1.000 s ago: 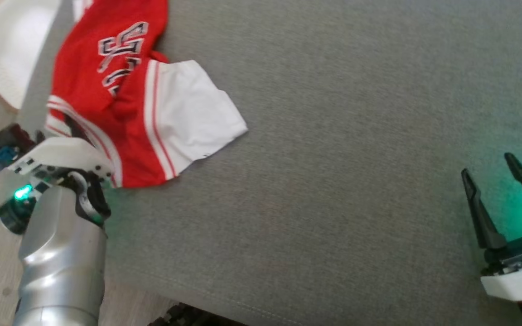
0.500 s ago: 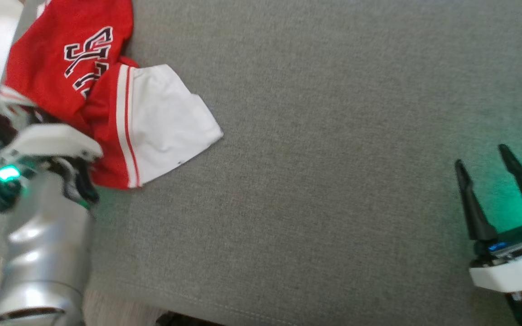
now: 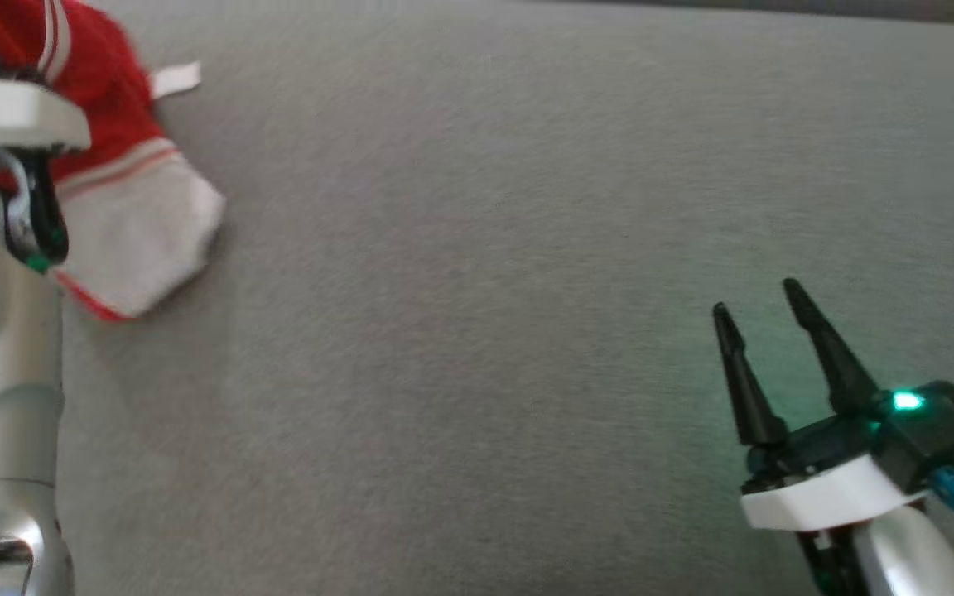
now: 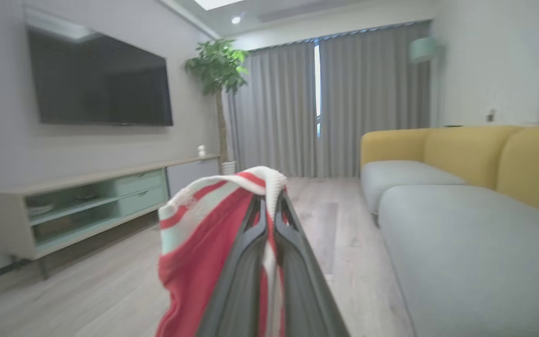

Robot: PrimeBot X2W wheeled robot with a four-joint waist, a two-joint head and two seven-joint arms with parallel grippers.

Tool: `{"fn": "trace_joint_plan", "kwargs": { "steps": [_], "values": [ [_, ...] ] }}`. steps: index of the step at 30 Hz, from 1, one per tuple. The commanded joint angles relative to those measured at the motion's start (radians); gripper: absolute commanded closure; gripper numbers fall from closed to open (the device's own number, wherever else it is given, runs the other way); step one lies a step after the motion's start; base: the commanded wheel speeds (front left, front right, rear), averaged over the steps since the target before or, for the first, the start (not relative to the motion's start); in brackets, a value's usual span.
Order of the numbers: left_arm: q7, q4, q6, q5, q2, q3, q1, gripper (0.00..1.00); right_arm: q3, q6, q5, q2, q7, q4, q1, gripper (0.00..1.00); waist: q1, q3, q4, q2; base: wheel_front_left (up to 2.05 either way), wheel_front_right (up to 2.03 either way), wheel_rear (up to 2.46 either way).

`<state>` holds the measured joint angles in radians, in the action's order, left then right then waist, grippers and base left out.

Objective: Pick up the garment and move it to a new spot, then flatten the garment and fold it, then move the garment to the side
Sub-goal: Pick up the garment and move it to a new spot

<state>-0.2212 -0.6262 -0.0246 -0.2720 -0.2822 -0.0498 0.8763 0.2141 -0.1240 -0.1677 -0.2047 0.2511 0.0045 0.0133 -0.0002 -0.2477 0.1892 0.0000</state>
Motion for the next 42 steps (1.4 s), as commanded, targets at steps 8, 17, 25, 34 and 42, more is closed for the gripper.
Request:
{"fn": "trace_joint_plan", "kwargs": {
  "steps": [8, 17, 25, 34, 42],
  "values": [
    [0.168, 0.342, 0.028, 0.058, -0.058, -0.088, 0.042, 1.00, 0.033, -0.007, -0.009, 0.067, 0.011, -0.009, 0.005, 0.00, 0.0002, 0.142, -0.238, 0.0000, 0.00, 0.00, 0.00],
    [0.294, 0.510, 0.048, 0.071, -0.010, -0.196, 0.027, 1.00, 0.053, -0.007, -0.015, 0.101, 0.011, -0.007, 0.007, 0.00, 0.0002, 0.158, -0.393, 0.0000, 0.00, 0.00, 0.00],
    [0.301, 0.412, 0.058, 0.072, 0.092, -0.329, -0.088, 1.00, 0.072, -0.007, -0.029, 0.115, 0.011, -0.014, 0.035, 0.00, 0.0002, 0.070, -0.476, 0.0000, 0.00, 0.00, 0.00],
    [0.097, 0.068, 0.021, 0.073, 0.191, -0.410, -0.225, 0.00, 0.091, -0.007, -0.041, 0.126, 0.011, -0.007, 0.073, 0.00, 0.0002, 0.003, -0.509, 0.0000, 0.00, 0.00, 0.00],
    [-0.032, 0.000, -0.013, 0.041, 0.226, -0.436, -0.257, 0.00, 0.077, -0.007, -0.044, 0.112, 0.011, 0.037, 0.070, 0.00, 0.0002, 0.054, -0.443, 0.0000, 0.00, 0.00, 0.00]
  ]
}}
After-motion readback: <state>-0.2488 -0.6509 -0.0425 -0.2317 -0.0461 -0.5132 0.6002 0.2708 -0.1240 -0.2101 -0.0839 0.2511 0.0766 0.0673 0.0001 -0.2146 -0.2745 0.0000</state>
